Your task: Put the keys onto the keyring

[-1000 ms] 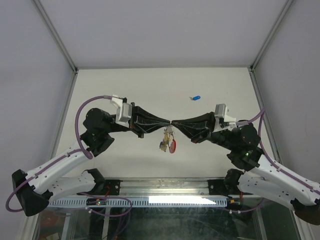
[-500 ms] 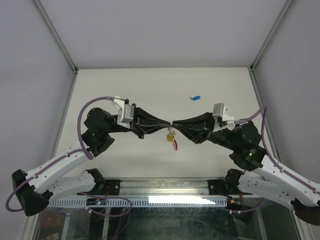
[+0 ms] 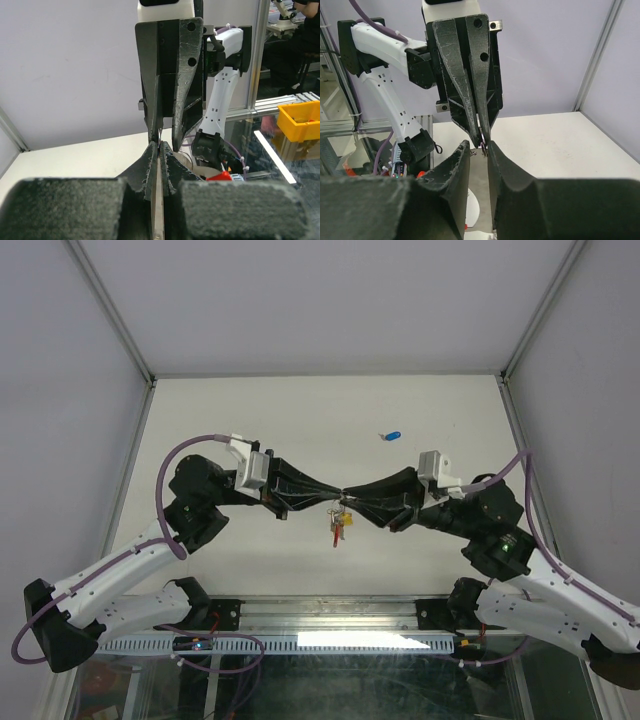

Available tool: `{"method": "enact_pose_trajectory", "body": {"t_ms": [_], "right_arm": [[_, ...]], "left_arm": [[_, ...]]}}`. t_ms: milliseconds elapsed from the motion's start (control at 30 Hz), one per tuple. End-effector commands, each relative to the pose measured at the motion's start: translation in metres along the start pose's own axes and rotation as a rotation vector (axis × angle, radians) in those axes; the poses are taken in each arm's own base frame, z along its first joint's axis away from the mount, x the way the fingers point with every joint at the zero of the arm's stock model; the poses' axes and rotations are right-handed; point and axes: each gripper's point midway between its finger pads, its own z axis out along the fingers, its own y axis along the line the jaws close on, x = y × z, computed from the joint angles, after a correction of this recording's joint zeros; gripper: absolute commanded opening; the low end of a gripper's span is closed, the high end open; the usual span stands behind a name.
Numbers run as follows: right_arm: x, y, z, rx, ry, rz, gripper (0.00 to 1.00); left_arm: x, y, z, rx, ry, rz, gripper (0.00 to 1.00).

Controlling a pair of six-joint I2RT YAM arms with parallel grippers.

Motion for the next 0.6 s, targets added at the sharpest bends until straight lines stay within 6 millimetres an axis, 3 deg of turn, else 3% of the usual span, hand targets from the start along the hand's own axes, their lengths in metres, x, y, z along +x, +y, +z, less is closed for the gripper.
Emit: {"method": "enact_pose_trajectory", "body": {"t_ms": [0,233,400,533,567], "right_arm": [[-0.022,0.004,0.002,-0.024,-0.038,-0.030,0.20],[-0.023,0.005,0.004,-0.032,-0.035,-0.031,0.02],[-0.023,0.000,0.003,-0.009,-0.031,-0.057,0.00],[-0.035,-0.006,-0.003,0.026,-0.068,-0.139,0.00],[-0.040,-0.005,-0.005,0.024,-0.088,-0.175,0.00]], "left_arm": [[-0.028,-0.004,0.001,0.035,-0.055,0.091,0.00],[-0.027,-0.005,0.002,0.044,-0.047,0.088,0.00],[-0.029,0.000,0.001,0.006,-0.040,0.082,0.00],[-0.037,0.003,-0.004,-0.047,-0.052,0.085,0.53],[-0.040,0.008,-0.006,-0.085,-0.056,0.080,0.58]]}}
